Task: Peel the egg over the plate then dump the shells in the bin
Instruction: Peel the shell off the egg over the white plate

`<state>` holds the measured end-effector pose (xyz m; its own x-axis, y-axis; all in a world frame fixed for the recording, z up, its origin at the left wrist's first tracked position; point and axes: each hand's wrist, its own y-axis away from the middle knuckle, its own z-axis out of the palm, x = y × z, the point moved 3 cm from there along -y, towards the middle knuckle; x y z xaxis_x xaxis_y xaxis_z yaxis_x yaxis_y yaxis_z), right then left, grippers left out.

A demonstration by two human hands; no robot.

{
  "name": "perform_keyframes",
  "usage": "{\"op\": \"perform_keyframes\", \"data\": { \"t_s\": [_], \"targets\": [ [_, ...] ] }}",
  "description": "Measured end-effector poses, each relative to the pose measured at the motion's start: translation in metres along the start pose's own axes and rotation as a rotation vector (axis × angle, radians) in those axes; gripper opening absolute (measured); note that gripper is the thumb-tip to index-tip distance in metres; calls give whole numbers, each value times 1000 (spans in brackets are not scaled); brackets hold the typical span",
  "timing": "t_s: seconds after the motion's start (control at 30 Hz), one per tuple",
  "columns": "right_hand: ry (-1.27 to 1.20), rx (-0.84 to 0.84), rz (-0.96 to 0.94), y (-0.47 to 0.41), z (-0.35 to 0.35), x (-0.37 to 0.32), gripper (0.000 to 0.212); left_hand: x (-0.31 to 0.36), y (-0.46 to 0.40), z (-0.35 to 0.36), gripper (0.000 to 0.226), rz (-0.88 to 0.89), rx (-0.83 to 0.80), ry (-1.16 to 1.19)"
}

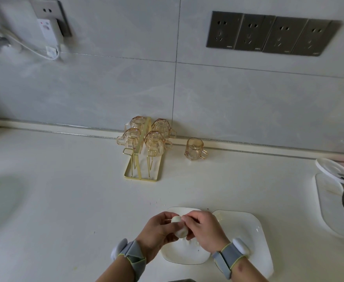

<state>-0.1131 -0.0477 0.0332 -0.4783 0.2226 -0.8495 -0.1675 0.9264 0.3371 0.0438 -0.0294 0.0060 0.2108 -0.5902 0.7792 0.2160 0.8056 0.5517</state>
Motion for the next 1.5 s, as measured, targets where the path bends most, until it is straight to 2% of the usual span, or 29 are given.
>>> {"op": "perform_keyframes", "data": {
  "t_s": [0.33, 0.87, 1.0, 1.17, 1.27, 1.33, 1.4, 1.5],
  "targets": [
    [-7, 76, -4, -1, 0, 0, 23, 2, 2, -1, 36, -14, -22, 31],
    [-117, 259, 77, -4, -15, 8, 25, 3, 2, -6, 40, -61, -19, 416],
    [-139, 308, 73, -5, -19, 9, 24, 2, 1, -9, 25, -89, 43, 488],
    [-135, 367, 57, -3, -23, 11, 28, 0, 0, -15, 24, -94, 120, 541],
    [-27, 310, 36, -4, -23, 10, 23, 0, -1, -16, 25, -91, 151, 538],
    [81, 162, 42, -3, -17, 9, 17, 1, -1, -16, 22, -84, 161, 529],
    [137, 55, 71, 0, -11, 10, 22, 1, -1, -16, 20, -78, 171, 510],
    [176, 92, 57, 2, -11, 7, 13, 1, -2, -15, 16, -66, 171, 489]
  ]
}}
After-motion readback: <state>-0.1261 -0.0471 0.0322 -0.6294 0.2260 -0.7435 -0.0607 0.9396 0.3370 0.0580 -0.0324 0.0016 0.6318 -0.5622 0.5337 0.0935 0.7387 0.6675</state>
